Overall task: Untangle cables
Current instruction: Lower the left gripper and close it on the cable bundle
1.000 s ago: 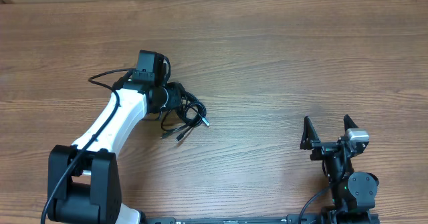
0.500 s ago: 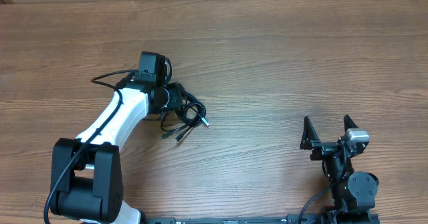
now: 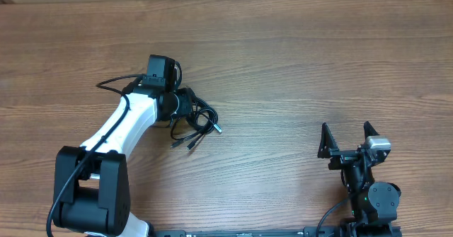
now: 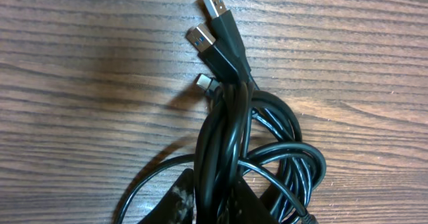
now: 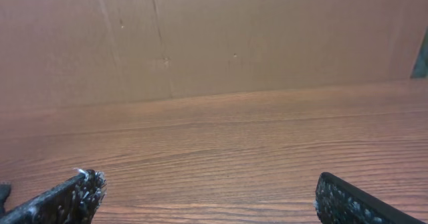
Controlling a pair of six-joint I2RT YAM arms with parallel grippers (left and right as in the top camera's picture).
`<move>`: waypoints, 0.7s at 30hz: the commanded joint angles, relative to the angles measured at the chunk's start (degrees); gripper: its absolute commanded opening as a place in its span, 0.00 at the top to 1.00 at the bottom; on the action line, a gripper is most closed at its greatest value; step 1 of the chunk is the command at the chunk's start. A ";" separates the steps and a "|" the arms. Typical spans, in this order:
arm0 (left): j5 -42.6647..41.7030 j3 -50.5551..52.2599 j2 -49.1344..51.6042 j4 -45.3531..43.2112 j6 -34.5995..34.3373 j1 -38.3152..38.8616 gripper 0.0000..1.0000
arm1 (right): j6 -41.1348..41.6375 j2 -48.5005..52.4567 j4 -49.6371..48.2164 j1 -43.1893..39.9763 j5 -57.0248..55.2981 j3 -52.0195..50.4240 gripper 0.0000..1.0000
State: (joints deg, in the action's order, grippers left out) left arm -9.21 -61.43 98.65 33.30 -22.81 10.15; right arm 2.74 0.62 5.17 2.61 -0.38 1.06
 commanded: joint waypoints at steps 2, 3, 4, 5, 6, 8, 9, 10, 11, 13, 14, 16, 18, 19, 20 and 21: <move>0.39 0.48 0.57 0.92 -0.35 0.42 0.80 | -0.15 -0.44 -0.33 -0.22 0.02 -0.59 0.00; 0.37 0.42 0.57 0.96 -0.35 0.42 0.80 | -0.15 -0.46 -0.33 -0.22 0.02 -0.59 0.00; 0.37 0.35 0.57 0.96 -0.35 0.42 0.80 | -0.15 -0.44 -0.33 -0.22 0.02 -0.59 0.00; 0.39 0.26 0.57 0.96 -0.37 0.42 0.81 | -0.15 -0.44 -0.33 -0.22 0.02 -0.59 0.00; 0.39 0.00 0.57 1.01 -0.35 0.42 0.81 | -0.15 -0.46 -0.33 -0.22 0.02 -0.59 0.00; 0.39 -0.48 0.57 1.01 -0.35 0.42 0.81 | -0.15 -0.46 -0.33 -0.22 0.02 -0.59 0.00; 0.39 -0.85 0.57 1.16 -0.35 0.42 0.81 | -0.15 -0.44 -0.33 -0.22 0.02 -0.59 0.00; 0.37 -1.18 0.57 1.31 -0.35 0.42 0.81 | -0.15 -0.44 -0.33 -0.22 0.02 -0.59 0.00; 0.37 -1.40 0.57 1.46 -0.35 0.42 0.81 | -0.15 -0.44 -0.33 -0.22 0.02 -0.59 0.00; 0.39 -1.90 0.57 2.01 -0.35 0.42 0.82 | -0.15 -0.46 -0.33 -0.22 0.02 -0.59 0.00; 0.39 -2.10 0.57 2.19 -0.35 0.42 0.83 | -0.15 -0.44 -0.33 -0.22 0.02 -0.59 0.00; 0.39 -2.29 0.57 2.29 -0.33 0.42 0.84 | -0.15 -0.44 -0.33 -0.22 0.02 -0.59 0.00; 0.39 -2.38 0.57 2.29 -0.35 0.42 0.85 | -0.15 -0.46 -0.33 -0.22 0.02 -0.59 0.00; 0.39 -2.40 0.57 2.29 -0.33 0.42 0.85 | -0.15 -0.46 -0.33 -0.22 0.02 -0.59 0.00; 0.39 -2.45 0.57 2.29 -0.35 0.42 0.85 | -0.15 -0.44 -0.33 -0.22 0.02 -0.59 0.00; 0.39 -2.45 0.57 2.29 -0.35 0.42 0.85 | -0.15 -0.44 -0.33 -0.22 0.02 -0.59 0.00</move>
State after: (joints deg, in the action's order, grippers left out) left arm -9.21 -62.30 98.65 35.42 -22.79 10.15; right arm 2.79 0.62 5.17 2.61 -0.38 1.06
